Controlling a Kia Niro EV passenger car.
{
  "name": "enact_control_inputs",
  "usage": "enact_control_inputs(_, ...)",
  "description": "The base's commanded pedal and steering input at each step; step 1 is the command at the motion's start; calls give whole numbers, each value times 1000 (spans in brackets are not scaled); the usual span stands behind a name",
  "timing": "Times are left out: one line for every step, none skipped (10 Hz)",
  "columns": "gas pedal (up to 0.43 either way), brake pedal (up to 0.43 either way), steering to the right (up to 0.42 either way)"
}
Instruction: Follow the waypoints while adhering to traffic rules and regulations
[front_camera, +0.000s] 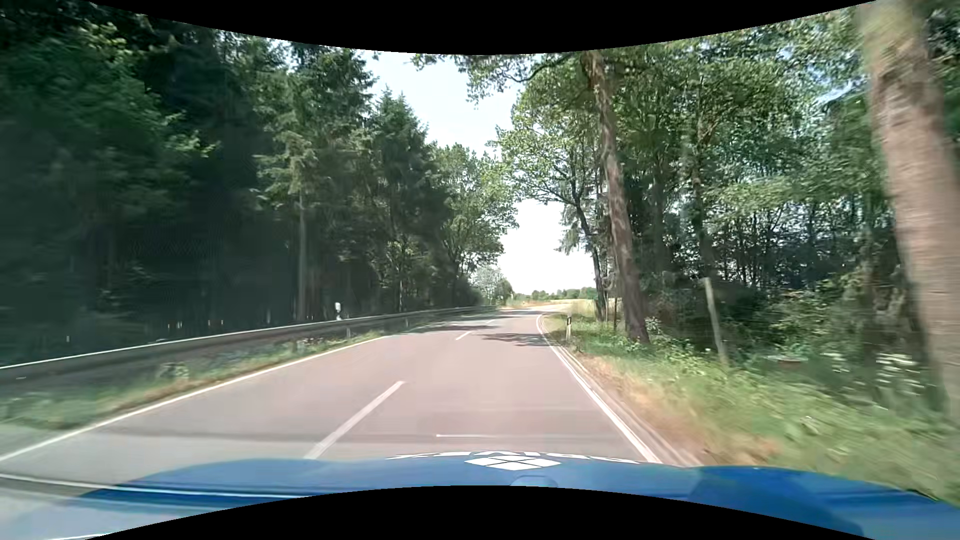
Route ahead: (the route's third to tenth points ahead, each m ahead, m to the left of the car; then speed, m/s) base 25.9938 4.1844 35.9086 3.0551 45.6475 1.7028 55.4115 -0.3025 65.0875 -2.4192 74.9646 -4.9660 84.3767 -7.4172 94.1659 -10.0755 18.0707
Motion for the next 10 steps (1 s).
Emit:
enact_control_inputs(177, 0, 12)
enact_control_inputs(177, 0, 13)
enact_control_inputs(177, 0, 13)
enact_control_inputs(177, 0, 14)
enact_control_inputs(177, 0, 14)
enact_control_inputs(177, 0, 15)
enact_control_inputs(177, 0, 15)
enact_control_inputs(177, 0, 15)
enact_control_inputs(177, 0, 15)
enact_control_inputs(177, 0, 15)
